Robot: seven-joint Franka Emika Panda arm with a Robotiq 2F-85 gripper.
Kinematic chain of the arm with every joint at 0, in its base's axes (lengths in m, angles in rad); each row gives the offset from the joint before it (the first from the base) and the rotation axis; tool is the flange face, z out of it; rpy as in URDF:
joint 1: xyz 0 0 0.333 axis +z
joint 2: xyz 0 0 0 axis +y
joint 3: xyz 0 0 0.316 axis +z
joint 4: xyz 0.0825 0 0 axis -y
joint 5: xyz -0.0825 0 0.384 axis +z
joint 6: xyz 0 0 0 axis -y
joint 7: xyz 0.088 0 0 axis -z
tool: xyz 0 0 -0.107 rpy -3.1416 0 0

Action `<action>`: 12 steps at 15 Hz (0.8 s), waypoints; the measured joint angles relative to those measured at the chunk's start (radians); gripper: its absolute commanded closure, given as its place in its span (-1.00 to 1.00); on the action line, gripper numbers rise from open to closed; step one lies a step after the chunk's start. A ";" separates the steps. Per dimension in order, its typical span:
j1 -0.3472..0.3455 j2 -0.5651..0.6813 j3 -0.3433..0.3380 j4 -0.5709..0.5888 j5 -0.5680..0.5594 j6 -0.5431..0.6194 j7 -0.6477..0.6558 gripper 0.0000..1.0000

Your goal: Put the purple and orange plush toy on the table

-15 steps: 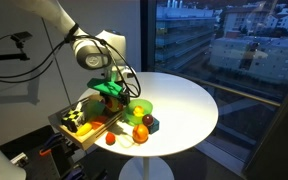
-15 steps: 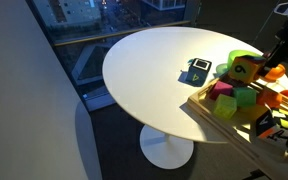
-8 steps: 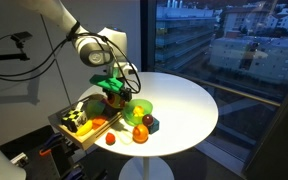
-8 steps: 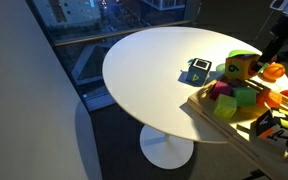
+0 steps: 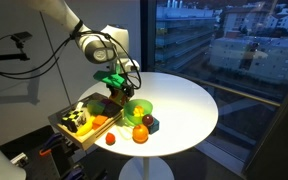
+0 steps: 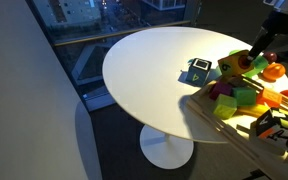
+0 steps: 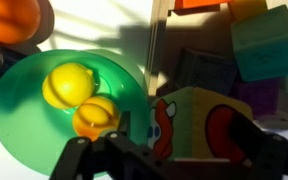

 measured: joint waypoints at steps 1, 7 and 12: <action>0.000 0.002 0.001 0.014 0.000 0.001 0.014 -1.00; 0.000 0.037 0.003 0.106 0.001 0.072 0.127 -1.00; 0.000 0.054 0.003 0.145 0.001 0.093 0.171 -1.00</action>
